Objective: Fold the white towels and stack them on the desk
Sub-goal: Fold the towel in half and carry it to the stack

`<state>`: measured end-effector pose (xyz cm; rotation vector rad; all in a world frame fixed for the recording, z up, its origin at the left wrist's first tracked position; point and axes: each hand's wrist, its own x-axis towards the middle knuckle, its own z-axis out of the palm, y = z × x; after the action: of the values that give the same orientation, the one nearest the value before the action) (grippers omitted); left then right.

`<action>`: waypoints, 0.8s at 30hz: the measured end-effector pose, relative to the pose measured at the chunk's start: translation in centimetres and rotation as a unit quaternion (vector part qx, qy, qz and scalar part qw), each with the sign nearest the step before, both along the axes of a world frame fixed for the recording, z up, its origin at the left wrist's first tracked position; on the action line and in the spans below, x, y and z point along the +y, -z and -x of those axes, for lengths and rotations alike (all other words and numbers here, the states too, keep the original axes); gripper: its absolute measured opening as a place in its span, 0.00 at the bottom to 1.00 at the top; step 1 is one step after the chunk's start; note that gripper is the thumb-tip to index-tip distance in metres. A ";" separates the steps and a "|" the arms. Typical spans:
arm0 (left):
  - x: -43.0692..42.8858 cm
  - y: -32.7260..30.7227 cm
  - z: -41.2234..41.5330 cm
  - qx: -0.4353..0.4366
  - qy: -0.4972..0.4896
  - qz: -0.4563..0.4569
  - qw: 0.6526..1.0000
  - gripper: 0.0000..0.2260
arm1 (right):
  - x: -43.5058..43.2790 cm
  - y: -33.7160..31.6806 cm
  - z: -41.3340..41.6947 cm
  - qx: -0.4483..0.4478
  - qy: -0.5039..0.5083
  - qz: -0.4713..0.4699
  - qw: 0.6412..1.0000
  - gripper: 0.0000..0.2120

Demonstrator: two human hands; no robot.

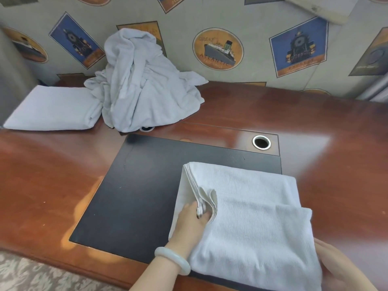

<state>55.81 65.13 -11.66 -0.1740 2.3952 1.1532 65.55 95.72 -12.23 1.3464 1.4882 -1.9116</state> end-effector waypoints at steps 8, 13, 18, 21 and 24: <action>-1.1 1.5 -0.2 -0.015 -0.092 -0.047 0.995 0.11 | 0.1 0.1 -0.1 -0.006 0.013 -0.001 1.000 0.13; -1.8 1.5 1.0 -0.057 -0.157 -0.092 0.982 0.24 | 0.2 0.3 -0.2 -0.011 0.041 0.015 0.999 0.27; -3.1 1.8 1.2 -0.081 -0.211 -0.151 0.962 0.27 | 0.1 0.1 -0.2 -0.006 0.024 0.004 1.000 0.19; -3.4 0.8 0.8 -0.083 -0.224 -0.209 0.948 0.25 | 0.3 -0.4 -0.3 0.018 -0.010 -0.036 0.999 0.11; -4.0 0.4 0.3 -0.080 -0.226 -0.212 0.947 0.16 | 1.1 -0.8 -0.7 0.037 -0.033 -0.063 0.997 0.10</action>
<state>55.48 61.10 -12.09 -0.6703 1.9581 1.7554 66.27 96.78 -11.48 1.2743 1.6939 -1.8712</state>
